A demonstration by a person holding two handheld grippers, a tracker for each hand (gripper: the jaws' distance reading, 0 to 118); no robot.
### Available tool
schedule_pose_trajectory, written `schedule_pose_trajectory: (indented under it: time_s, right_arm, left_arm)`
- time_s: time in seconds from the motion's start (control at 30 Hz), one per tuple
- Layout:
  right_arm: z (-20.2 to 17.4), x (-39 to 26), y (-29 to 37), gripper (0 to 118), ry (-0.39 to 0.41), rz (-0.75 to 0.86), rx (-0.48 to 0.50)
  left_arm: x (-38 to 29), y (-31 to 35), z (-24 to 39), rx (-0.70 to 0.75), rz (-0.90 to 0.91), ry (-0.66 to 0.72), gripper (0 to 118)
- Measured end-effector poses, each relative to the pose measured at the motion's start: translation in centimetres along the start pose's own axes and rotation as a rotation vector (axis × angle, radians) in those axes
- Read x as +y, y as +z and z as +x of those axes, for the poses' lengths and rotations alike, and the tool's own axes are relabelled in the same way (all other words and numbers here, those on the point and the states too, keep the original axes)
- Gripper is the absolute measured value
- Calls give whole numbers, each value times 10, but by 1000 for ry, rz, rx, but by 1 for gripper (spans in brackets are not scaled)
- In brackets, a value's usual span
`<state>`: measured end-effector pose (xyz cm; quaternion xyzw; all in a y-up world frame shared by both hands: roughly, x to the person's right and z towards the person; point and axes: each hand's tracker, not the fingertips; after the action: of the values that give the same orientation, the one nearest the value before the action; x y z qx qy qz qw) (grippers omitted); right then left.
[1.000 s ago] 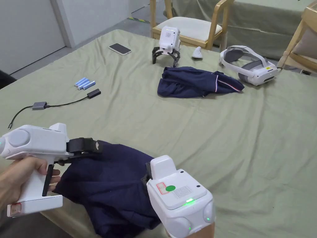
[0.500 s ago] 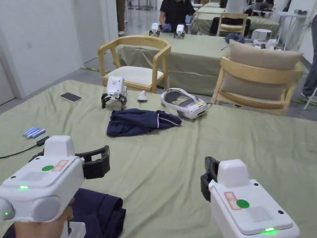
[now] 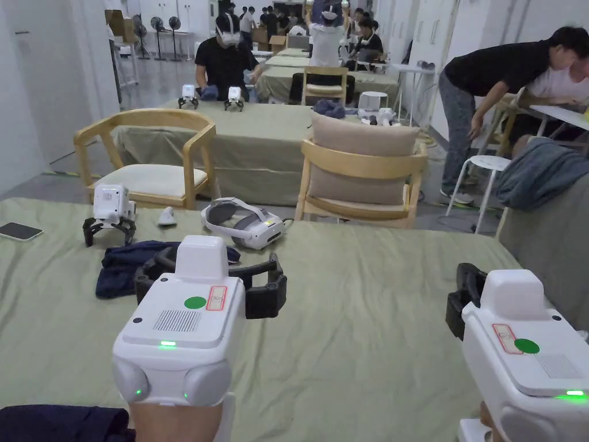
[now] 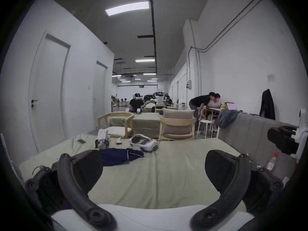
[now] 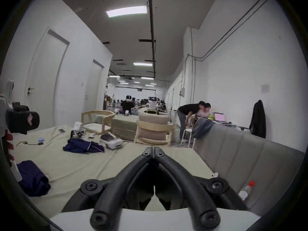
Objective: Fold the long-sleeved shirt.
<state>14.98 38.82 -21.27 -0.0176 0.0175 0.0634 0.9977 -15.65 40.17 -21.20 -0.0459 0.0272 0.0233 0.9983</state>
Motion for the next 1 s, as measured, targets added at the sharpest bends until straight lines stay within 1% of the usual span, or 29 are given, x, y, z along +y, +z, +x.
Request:
schedule_pose_trajectory:
  time_s: [0.03, 0.07, 0.1, 0.13, 0.17, 0.2, 0.23, 0.27, 0.3, 0.33, 0.4, 0.47, 0.57, 0.6, 0.7, 0.87, 1.0]
  right_arm:
    - [4, 1, 2, 0, -10, 3, -1]
    - [5, 0, 2, 0, -10, 4, -3]
    - [6, 1, 3, 0, -8, 8, -10]
    - [7, 1, 4, 7, -9, 15, -23]
    - [8, 3, 5, 28, -13, 16, -24]
    - [10, 2, 4, 65, -24, 17, -23]
    - [10, 2, 4, 114, -27, 14, -26]
    - [10, 2, 3, 117, -30, 6, -32]
    - [16, -1, 6, 118, -42, 50, -40]
    - [5, -1, -5, 118, -29, 47, -34]
    - [3, 0, -14, 118, -27, 43, -36]
    - [11, 1, -1, 118, -26, 48, -29]
    - [14, 0, -8, 118, -21, 60, -28]
    - [11, 5, 2, 118, -19, 65, -23]
    - [13, 5, -3, 118, -17, 75, -19]
    - [10, 13, 8, 118, -16, 94, -17]
    - [8, 14, 10, 118, -1, 111, -25]
  left_arm:
    - [2, -1, 2, -25, -12, -6, 111]
    - [2, 1, 3, -78, -30, 22, 111]
    - [1, 1, 5, -88, -21, 29, 111]
    - [1, -1, 5, -71, -25, 18, 111]
    - [1, -2, 6, -58, -34, 13, 111]
    - [1, -2, 4, -43, -37, 6, 111]
    - [1, 2, 7, -50, -34, 9, 111]
    - [1, 2, 5, -50, -33, 11, 111]
    - [3, 2, 4, -50, -35, 14, 111]
    - [4, 3, 3, -51, -36, 20, 111]
    - [5, 5, 4, -48, -22, 8, 111]
    - [8, 6, 1, -39, -14, -3, 111]
    - [11, 10, 1, -43, 2, -13, 111]
    - [12, 10, 1, -38, 7, -17, 111]
    - [13, 13, -3, -31, 10, -18, 111]
    - [14, 15, -9, -17, 14, -19, 111]
    - [13, 16, -10, -36, 13, -9, 111]
